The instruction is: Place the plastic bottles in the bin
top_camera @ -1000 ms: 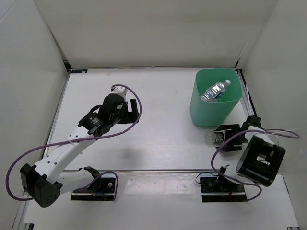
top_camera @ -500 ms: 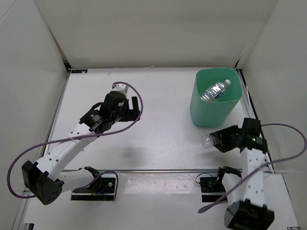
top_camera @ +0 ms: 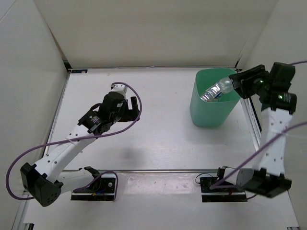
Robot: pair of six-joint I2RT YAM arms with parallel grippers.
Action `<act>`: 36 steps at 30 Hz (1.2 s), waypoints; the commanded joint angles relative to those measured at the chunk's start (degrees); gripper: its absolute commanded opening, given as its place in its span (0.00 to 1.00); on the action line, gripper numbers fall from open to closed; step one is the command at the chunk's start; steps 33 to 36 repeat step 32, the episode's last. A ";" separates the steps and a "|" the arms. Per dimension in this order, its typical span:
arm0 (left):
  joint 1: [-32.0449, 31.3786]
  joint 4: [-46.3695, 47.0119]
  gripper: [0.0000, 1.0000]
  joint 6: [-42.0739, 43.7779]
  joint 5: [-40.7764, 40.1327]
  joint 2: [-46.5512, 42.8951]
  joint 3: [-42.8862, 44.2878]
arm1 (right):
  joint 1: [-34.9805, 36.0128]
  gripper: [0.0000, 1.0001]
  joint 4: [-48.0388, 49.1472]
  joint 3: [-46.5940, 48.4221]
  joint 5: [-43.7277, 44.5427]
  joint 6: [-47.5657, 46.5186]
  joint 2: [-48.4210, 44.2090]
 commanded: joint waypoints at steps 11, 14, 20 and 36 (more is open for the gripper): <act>0.28 -0.31 1.00 1.93 -3.81 -3.95 0.21 | 9.61 1.00 -2.14 4.63 7.45 -9.90 8.11; 0.28 -1.02 1.00 1.23 -4.86 -4.48 0.21 | 5.92 1.00 -6.97 6.91 5.88 -11.29 7.40; 0.28 -2.08 1.00 -2.19 -6.01 -4.48 -1.99 | 3.36 1.00 -16.92 7.54 8.05 -13.41 4.34; 0.28 -6.98 1.00 -4.84 -24.78 -0.89 0.46 | 2.31 1.00 -15.78 -5.74 8.15 -15.52 -6.23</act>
